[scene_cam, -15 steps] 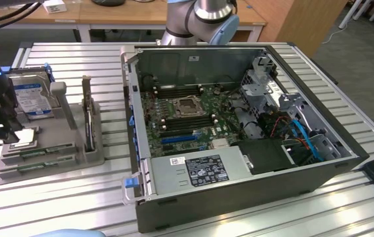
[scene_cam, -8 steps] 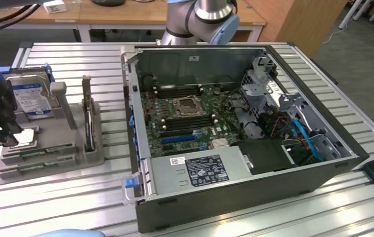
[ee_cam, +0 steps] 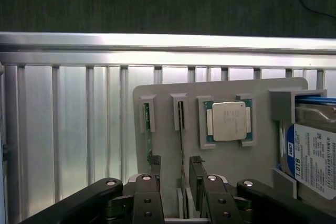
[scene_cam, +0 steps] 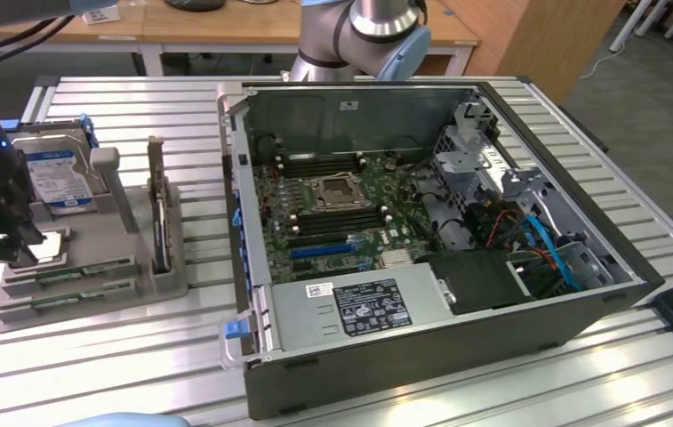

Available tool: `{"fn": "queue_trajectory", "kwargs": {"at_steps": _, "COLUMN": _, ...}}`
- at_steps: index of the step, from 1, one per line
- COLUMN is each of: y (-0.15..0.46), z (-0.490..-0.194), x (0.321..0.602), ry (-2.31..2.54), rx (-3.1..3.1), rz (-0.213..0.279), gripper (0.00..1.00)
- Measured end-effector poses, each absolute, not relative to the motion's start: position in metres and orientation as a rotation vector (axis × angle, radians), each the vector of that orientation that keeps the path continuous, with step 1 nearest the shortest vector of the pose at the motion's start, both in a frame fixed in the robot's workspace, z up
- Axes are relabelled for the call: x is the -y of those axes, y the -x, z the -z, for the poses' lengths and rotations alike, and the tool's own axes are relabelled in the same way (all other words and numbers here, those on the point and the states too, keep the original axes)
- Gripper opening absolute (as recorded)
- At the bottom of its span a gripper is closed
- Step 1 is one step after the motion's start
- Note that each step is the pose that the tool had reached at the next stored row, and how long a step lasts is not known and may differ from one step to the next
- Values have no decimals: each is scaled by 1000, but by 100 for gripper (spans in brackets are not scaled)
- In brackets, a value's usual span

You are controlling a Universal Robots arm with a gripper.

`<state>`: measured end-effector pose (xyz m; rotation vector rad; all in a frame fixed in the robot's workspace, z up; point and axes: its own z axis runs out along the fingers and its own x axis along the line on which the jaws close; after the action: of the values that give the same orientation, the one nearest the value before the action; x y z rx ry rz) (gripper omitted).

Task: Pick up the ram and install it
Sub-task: 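Pick up the ram and move it above insertion slot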

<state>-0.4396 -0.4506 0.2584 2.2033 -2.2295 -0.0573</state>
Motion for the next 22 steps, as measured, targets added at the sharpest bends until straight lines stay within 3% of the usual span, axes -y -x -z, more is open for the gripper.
{"fn": "queue_trajectory", "kwargs": {"at_steps": 22, "y": 436, "z": -237, "x": 470, "ry": -2210, "rx": 2216, "rz": 49, "gripper": 35}}
